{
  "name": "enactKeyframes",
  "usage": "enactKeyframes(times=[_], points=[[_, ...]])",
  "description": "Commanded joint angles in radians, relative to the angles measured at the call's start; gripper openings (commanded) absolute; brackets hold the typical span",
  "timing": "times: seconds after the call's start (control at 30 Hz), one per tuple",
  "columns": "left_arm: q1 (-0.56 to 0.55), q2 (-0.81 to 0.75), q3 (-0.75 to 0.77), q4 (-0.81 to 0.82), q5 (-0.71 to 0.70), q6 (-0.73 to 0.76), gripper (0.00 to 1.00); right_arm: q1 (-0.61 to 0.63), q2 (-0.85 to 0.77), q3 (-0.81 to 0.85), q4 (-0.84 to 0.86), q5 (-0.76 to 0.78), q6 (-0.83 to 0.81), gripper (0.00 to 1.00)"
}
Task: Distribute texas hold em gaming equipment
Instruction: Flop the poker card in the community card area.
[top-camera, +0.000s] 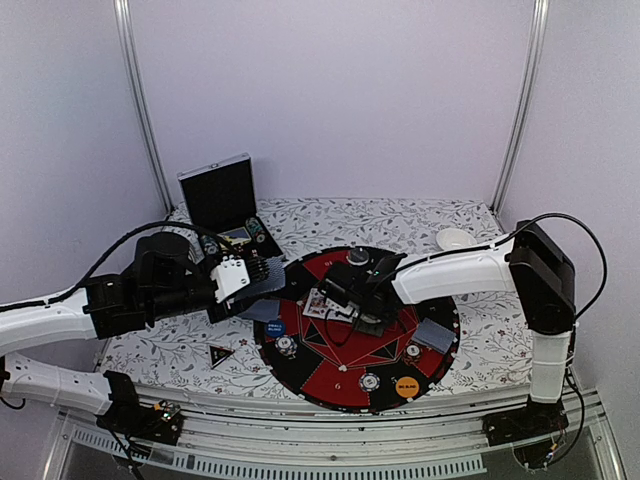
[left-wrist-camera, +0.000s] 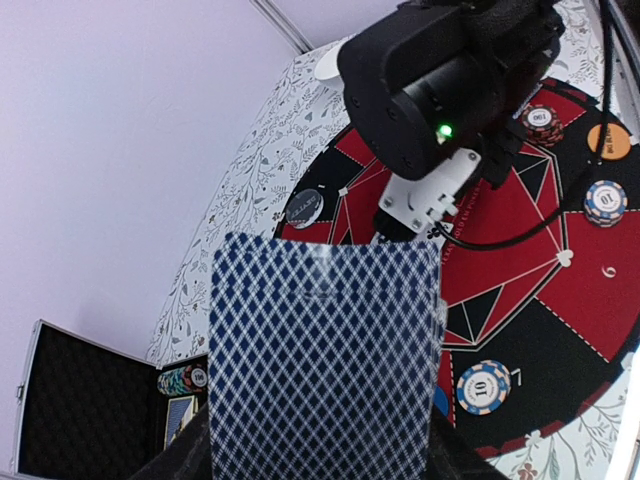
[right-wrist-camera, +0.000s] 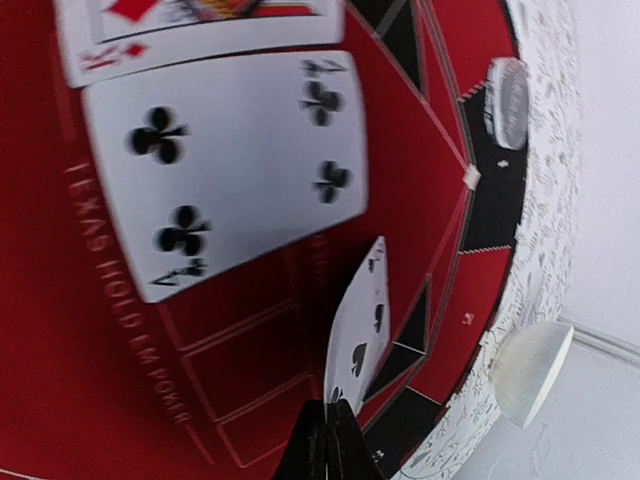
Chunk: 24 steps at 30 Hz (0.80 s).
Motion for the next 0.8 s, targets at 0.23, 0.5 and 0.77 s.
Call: enactKeyframes(times=[0.23, 0.5, 0.77], points=[[-0.006, 0.007, 0.001, 0.027, 0.003, 0.003, 0.53, 0.006, 0.017, -0.032, 0.040, -0.270, -0.124, 0.02], [-0.006, 0.007, 0.003, 0.028, 0.006, 0.004, 0.53, -0.007, 0.021, -0.039, 0.042, -0.259, -0.147, 0.02], [-0.006, 0.004, 0.003, 0.026, 0.005, 0.004, 0.54, -0.029, 0.041, -0.026, 0.035, -0.244, -0.144, 0.02]])
